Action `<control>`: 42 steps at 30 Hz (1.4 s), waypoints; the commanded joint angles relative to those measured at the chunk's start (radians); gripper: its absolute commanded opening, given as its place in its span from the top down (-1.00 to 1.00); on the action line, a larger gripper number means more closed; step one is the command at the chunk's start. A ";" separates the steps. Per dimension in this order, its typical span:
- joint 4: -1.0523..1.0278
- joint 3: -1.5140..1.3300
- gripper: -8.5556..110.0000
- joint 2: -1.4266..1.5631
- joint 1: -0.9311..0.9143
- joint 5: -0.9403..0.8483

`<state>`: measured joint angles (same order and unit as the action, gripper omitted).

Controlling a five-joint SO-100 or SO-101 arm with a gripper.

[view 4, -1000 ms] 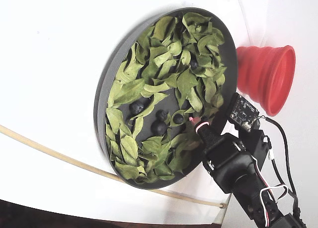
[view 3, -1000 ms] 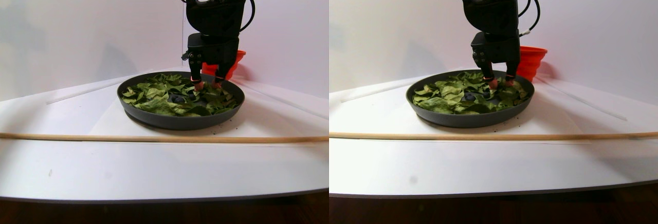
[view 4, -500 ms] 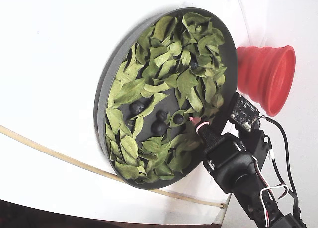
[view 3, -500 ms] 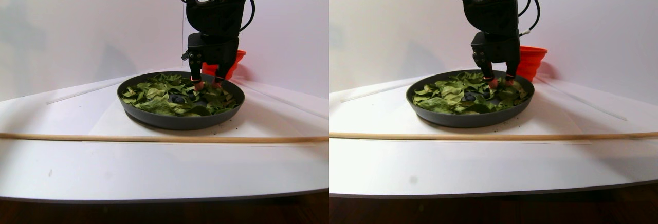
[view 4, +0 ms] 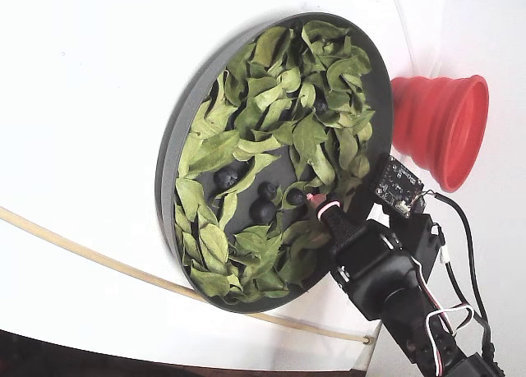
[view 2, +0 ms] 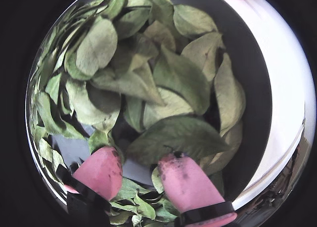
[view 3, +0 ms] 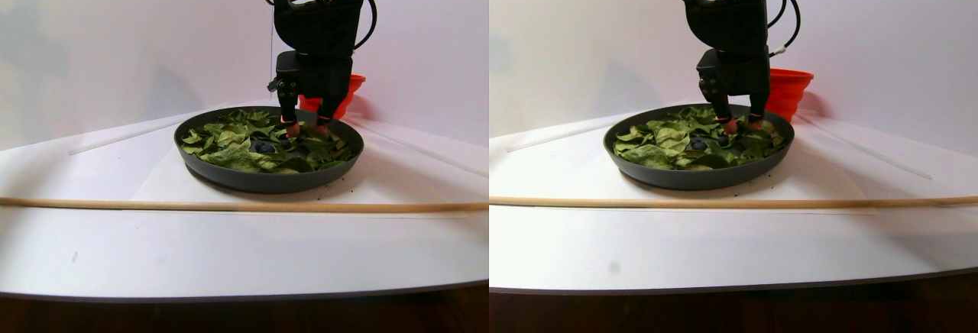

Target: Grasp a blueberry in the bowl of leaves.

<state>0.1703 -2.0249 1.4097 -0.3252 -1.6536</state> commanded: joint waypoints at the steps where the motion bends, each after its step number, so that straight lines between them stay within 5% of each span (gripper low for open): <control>1: 0.012 0.006 0.60 0.083 0.005 0.017; 42: 0.008 -0.003 0.54 0.049 0.061 0.095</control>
<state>0.1703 -2.0647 1.4189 -0.2684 -1.5677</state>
